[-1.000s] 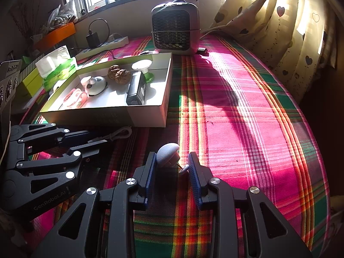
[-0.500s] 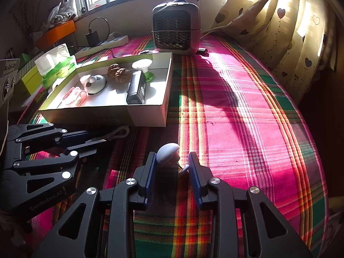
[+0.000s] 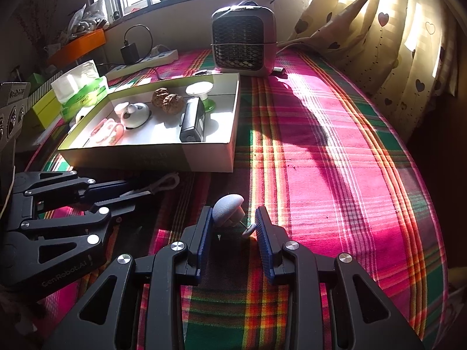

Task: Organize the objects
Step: 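Grasp the white cable with the left tool while the right tool holds the white object, then carry the white cable with the left tool while the right tool carries the white object into the box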

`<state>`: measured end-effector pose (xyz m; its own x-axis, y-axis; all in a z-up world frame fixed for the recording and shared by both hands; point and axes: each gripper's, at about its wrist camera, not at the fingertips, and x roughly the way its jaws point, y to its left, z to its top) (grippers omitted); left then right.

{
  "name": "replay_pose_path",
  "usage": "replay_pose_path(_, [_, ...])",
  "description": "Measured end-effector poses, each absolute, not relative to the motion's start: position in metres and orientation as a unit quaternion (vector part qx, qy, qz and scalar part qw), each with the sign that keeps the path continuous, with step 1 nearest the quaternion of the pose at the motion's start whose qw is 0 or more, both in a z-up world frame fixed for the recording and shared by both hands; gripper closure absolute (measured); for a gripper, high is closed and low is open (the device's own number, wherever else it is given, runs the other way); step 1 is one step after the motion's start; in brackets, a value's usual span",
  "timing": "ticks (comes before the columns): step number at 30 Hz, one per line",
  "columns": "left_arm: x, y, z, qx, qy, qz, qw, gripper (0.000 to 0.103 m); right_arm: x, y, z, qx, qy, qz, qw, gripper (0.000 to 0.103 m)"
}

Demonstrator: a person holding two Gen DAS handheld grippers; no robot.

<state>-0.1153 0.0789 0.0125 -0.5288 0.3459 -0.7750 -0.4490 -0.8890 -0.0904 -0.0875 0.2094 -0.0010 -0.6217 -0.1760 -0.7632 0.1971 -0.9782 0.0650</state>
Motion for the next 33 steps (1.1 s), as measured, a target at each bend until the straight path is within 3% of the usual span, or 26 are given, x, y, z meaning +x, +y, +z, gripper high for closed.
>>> replay_pose_path(33, [-0.103, 0.032, 0.049, -0.385, 0.026, 0.902, 0.194, 0.087, -0.086, 0.176, 0.034, 0.385, 0.031, -0.912, 0.137, 0.072])
